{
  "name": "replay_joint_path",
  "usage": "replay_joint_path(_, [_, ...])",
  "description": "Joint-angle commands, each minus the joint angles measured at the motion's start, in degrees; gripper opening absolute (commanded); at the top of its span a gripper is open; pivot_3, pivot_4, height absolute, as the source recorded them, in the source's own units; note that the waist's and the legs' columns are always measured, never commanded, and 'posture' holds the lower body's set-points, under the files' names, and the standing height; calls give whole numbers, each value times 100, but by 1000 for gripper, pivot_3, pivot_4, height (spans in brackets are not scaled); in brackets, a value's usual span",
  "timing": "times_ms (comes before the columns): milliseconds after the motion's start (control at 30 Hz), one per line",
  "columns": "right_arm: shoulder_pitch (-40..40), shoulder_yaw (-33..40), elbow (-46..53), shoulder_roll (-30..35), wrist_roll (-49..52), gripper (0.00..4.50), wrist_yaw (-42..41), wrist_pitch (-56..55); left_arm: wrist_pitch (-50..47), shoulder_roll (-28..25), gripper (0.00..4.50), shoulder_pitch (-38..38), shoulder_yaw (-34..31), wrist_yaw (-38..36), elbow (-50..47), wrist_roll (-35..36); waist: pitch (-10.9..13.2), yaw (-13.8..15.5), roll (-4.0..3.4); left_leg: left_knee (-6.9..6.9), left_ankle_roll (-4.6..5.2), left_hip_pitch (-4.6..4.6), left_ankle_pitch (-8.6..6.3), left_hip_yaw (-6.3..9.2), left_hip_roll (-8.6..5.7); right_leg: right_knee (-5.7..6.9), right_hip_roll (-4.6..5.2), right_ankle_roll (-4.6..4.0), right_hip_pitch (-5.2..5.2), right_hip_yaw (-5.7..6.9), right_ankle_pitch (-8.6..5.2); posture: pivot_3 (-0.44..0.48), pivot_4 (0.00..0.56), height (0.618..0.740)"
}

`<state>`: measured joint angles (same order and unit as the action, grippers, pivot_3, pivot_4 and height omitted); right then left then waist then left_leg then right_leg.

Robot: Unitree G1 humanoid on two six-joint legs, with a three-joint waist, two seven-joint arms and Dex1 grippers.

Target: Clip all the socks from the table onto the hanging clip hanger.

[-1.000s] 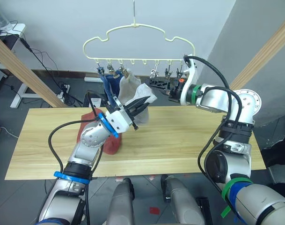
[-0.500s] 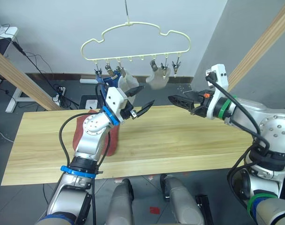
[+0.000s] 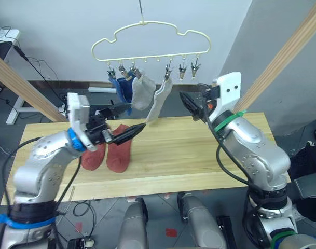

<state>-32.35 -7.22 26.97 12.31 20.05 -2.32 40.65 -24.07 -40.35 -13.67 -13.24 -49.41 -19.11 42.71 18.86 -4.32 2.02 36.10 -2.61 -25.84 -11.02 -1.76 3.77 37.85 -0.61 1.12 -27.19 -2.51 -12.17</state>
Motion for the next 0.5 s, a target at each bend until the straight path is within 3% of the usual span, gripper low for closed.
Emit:
replay_joint_path(33, [-141,-192,-218,-225,-529,2281,153,-519,90,28,4500,108,-144,155,-443,-45,0,58,0,0,0,-1,0,0,0,-2,0,0,0,1,0,3,362,740])
replay_joint_path(500, [-494,-103,-1496,-878,-1408,2281,278,-1426,194,186,4500,180,-132,517,-768,-239,-1,263,1,-3,0,-3,0,1,-1,-6,-1,-1,0,3,0,48,339,740])
